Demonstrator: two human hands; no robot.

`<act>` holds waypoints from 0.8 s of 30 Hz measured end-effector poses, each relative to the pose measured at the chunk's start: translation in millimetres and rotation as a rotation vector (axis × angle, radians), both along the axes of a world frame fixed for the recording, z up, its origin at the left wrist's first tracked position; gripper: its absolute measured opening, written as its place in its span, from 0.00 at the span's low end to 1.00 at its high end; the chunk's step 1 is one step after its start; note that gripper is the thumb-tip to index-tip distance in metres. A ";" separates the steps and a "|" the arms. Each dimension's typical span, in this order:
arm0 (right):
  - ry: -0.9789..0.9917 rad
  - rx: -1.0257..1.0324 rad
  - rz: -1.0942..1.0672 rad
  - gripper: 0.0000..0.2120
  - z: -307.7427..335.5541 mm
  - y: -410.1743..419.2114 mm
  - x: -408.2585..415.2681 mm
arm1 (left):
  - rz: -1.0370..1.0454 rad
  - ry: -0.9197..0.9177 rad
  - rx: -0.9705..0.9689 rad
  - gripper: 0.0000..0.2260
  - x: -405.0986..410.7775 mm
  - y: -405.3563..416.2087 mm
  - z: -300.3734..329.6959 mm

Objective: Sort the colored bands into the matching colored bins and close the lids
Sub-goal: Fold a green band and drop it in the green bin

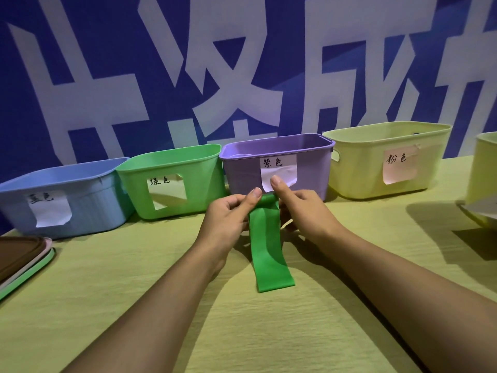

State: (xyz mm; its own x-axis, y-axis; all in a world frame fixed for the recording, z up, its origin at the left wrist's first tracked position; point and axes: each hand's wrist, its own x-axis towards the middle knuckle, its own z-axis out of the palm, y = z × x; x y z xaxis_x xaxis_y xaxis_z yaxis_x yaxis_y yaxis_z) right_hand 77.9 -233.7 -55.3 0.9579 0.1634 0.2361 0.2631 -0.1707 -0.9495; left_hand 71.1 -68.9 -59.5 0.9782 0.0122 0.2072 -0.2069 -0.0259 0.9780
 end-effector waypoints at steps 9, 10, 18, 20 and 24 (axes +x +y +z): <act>-0.050 0.006 -0.064 0.26 -1.1 1.5 0.3 | 0.055 -0.107 0.042 0.09 2.1 -2.2 -3.0; -0.056 0.005 -0.067 0.25 -1.2 1.2 0.0 | 0.052 -0.101 0.042 0.08 3.0 -1.8 -3.2; -0.103 -0.001 -0.096 0.20 -1.4 1.8 3.5 | -0.027 -0.030 -0.080 0.16 5.8 2.3 -3.2; -0.109 0.013 -0.085 0.17 -1.8 2.3 3.5 | -0.042 -0.026 -0.114 0.15 5.5 3.5 -1.9; -0.094 0.078 -0.045 0.10 -1.8 3.3 2.9 | -0.056 -0.011 -0.182 0.12 4.6 4.8 0.5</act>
